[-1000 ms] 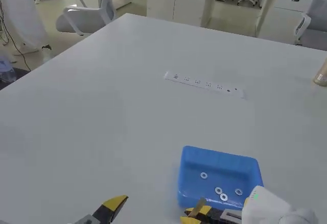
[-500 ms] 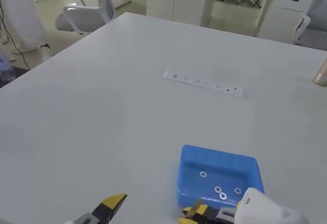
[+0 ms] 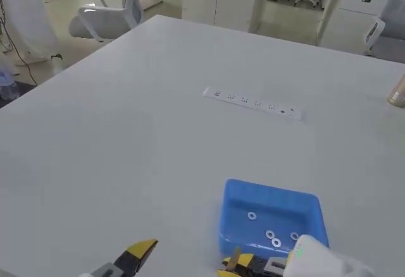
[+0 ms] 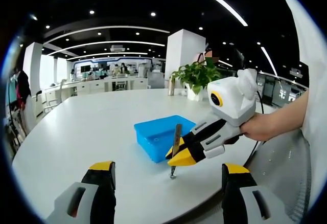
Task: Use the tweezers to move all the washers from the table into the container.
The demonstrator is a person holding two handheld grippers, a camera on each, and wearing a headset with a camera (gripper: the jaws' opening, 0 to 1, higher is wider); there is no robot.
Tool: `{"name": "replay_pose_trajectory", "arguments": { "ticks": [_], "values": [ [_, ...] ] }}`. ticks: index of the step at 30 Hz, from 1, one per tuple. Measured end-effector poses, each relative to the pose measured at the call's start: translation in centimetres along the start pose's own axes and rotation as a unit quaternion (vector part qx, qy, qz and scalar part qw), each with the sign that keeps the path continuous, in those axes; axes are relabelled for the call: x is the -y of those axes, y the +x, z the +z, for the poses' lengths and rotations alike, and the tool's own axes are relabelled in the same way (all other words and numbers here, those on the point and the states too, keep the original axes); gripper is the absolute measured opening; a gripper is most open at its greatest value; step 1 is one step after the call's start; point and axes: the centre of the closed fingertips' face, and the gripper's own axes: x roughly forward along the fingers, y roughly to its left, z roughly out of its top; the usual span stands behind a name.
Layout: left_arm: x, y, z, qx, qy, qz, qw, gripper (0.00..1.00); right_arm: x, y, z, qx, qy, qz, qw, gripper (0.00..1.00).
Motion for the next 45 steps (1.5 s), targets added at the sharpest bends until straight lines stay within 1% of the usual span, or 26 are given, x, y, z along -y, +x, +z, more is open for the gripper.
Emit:
{"name": "replay_pose_trajectory", "arguments": {
  "ticks": [2,3,4,5,6,8,9,11,12,14,18,21,22,25,29,33,37,40,42,44,45],
  "values": [
    [0.0,0.0,0.0,0.002,0.0,0.0,1.0,0.87,0.2,0.0,0.0,0.001,0.015,-0.002,0.9999,0.03],
    [0.0,0.0,0.1,0.003,0.0,0.0,1.0,0.87,0.3,0.0,0.0,0.004,0.028,0.0,0.9996,0.03],
    [0.0,0.0,0.1,0.003,0.0,0.0,1.0,0.87,0.5,0.0,0.0,0.006,0.038,-0.004,0.9993,0.03],
    [0.0,0.0,0.1,0.003,0.0,0.0,1.0,0.87,0.6,-0.1,-0.1,0.012,0.064,-0.004,0.9979,0.03],
    [0.0,0.0,0.0,0.002,0.0,0.0,1.0,0.87,0.7,-0.1,-0.1,0.014,0.073,-0.005,0.9973,0.03],
    [0.0,0.0,0.0,0.002,0.0,0.0,1.0,0.87,1.2,-0.3,-0.3,0.024,0.118,-0.008,0.9927,0.03],
    [0.0,0.0,0.0,0.002,0.0,-0.001,1.0,0.87,1.6,-0.6,-0.1,0.039,0.144,-0.013,0.9887,0.03],
    [0.0,0.0,0.0,0.002,0.0,-0.002,1.0,0.87,2.3,-1.2,0.3,0.059,0.175,-0.019,0.9826,0.03],
    [0.0,0.1,0.0,0.002,0.001,-0.002,1.0,0.87,2.6,-1.4,0.3,0.062,0.181,-0.022,0.9813,0.03],
    [0.1,0.1,0.0,0.002,0.001,-0.003,1.0,0.86,3.0,-1.8,0.3,0.061,0.175,-0.024,0.9824,0.03],
    [0.1,0.1,0.0,0.003,0.002,-0.004,1.0,0.86,3.2,-2.7,1.0,0.072,0.179,-0.029,0.9808,0.03],
    [0.1,0.1,0.0,0.003,0.002,-0.003,1.0,0.86,2.9,-3.5,1.9,0.081,0.173,-0.031,0.9811,0.03],
    [0.1,0.0,0.0,0.004,0.002,-0.003,1.0,0.86,2.9,-3.8,2.3,0.082,0.164,-0.033,0.9825,0.03],
    [0.1,0.1,0.0,0.004,0.002,-0.003,1.0,0.86,2.9,-4.6,3.1,0.084,0.15,-0.035,0.9845,0.03],
    [0.1,0.1,0.0,0.005,0.002,-0.002,1.0,0.86,3.5,-5.6,4.3,0.097,0.145,-0.041,0.9838,0.03],
    [0.1,0.1,-0.1,0.005,0.002,-0.002,1.0,0.86,4.7,-6.8,5.2,0.108,0.142,-0.057,0.9823,0.03],
    [0.1,0.0,0.1,0.008,0.002,0.001,1.0,0.86,6.1,-7.8,5.4,0.113,0.144,-0.078,0.98,0.03],
    [0.1,0.0,0.1,0.008,0.002,0.0,1.0,0.86,7.4,-8.1,5.1,0.114,0.146,-0.091,0.9784,0.03],
    [0.2,0.0,0.1,0.008,0.002,-0.001,1.0,0.86,8.5,-8.1,4.6,0.11,0.149,-0.106,0.9769,0.03],
    [0.2,0.0,0.1,0.006,0.002,-0.003,1.0,0.86,9.2,-8.0,4.2,0.105,0.151,-0.111,0.9766,0.03],
    [0.3,0.1,0.1,0.005,0.002,-0.004,1.0,0.86,9.7,-7.9,4.0,0.101,0.151,-0.119,0.9761,0.03]
  ]
}}
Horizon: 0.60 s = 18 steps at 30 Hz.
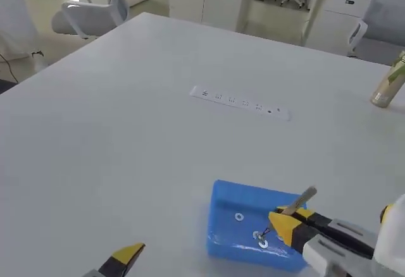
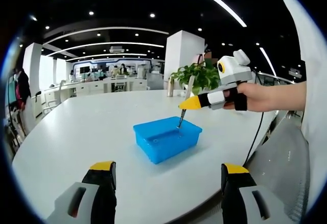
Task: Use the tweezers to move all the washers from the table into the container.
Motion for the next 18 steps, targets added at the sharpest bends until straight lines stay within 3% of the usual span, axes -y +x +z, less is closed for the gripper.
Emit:
{"name": "replay_pose_trajectory", "arguments": {
  "ticks": [7,11,15,18],
  "values": [
    [0.1,0.0,0.0,-0.003,0.001,-0.002,1.0,0.86,1.7,1.0,-0.6,-0.013,-0.004,-0.024,0.9996,0.03],
    [0.1,-0.1,0.3,0.006,0.003,-0.004,1.0,0.85,1.5,1.4,-0.9,-0.018,-0.007,-0.025,0.9995,0.03],
    [0.2,0.0,0.2,0.005,0.003,-0.007,1.0,0.84,2.0,1.6,-1.8,-0.03,-0.019,-0.03,0.9989,0.03],
    [0.2,0.0,0.2,0.003,0.003,-0.009,1.0,0.84,3.1,1.4,-2.7,-0.042,-0.023,-0.043,0.9979,0.03]
  ]
}}
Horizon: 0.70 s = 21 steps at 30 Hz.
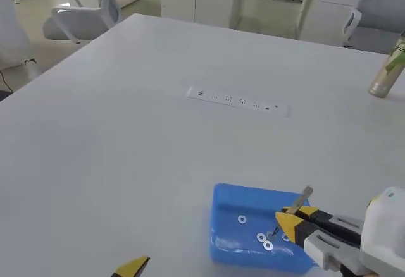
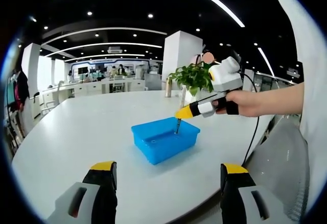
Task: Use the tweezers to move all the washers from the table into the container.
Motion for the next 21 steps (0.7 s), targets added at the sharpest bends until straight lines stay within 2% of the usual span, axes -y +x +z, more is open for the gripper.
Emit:
{"name": "replay_pose_trajectory", "arguments": {
  "ticks": [8,11,15,21],
  "values": [
    [0.0,0.1,-0.1,-0.002,0.0,-0.002,1.0,0.83,1.3,-0.3,-1.3,-0.01,0.014,-0.016,0.9997,0.03],
    [0.0,0.1,-0.1,-0.003,0.0,-0.003,1.0,0.83,0.8,0.2,-1.3,-0.007,0.027,-0.006,0.9996,0.03],
    [0.0,0.0,-0.2,-0.005,-0.001,-0.003,1.0,0.83,-0.7,1.6,-1.2,-0.013,0.009,0.019,0.9997,0.03],
    [0.0,0.0,-0.2,-0.005,0.0,-0.003,1.0,0.83,-1.9,3.0,-0.7,-0.014,-0.006,0.039,0.9991,0.03]
  ]
}}
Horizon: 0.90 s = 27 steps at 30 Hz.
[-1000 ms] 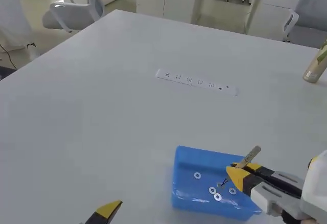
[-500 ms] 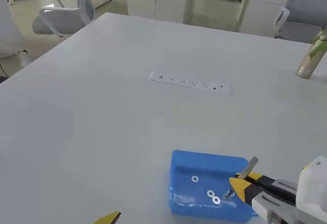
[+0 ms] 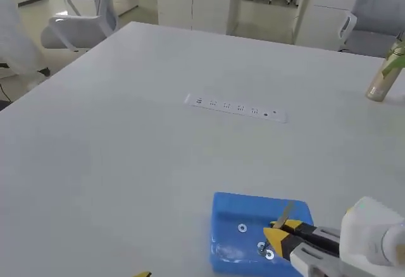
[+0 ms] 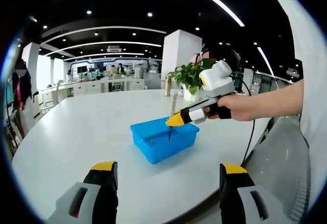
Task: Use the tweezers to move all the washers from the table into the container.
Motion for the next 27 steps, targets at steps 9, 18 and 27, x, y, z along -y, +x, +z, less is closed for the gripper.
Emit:
{"name": "replay_pose_trajectory", "arguments": {
  "ticks": [9,18,27],
  "values": [
    [-0.1,0.0,0.4,0.01,0.0,0.003,0.9999,0.81,-1.2,1.8,-0.8,-0.018,-0.054,0.034,0.9978,0.03],
    [-0.1,-0.1,0.4,0.012,0.0,0.003,0.9999,0.8,-1.7,2.1,-1.4,-0.021,-0.061,0.034,0.9974,0.03],
    [-0.2,-0.1,0.4,0.011,0.0,0.007,0.9999,0.81,-2.0,2.1,-1.3,-0.017,-0.062,0.043,0.997,0.04]
  ]
}}
